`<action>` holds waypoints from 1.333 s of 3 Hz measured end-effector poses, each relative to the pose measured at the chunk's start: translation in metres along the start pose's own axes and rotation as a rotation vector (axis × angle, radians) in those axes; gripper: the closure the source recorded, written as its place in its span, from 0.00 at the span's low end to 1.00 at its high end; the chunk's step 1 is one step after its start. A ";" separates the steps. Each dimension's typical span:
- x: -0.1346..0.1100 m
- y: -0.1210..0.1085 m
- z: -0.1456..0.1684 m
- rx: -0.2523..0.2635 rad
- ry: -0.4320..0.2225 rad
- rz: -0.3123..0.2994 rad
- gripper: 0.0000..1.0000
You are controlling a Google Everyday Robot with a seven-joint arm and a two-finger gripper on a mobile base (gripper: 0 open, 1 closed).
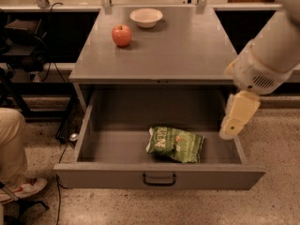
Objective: Pick green jalapeno chip bag from top drawer and place on counter
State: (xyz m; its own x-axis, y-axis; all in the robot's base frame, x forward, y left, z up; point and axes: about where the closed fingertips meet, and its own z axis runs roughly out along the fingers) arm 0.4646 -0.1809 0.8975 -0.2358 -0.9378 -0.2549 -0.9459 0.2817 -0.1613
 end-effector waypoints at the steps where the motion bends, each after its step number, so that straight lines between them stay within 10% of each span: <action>1: -0.010 -0.001 0.057 -0.056 -0.030 0.031 0.00; 2: -0.025 -0.002 0.121 -0.107 -0.079 0.109 0.00; 4: -0.024 -0.001 0.115 -0.102 -0.075 0.098 0.00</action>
Offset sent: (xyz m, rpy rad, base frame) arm 0.0542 0.0767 -0.1677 0.2072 0.1582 -0.1231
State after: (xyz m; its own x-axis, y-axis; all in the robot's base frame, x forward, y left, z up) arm 0.4967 -0.1349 0.7942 -0.3148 -0.8878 -0.3356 -0.9376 0.3459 -0.0354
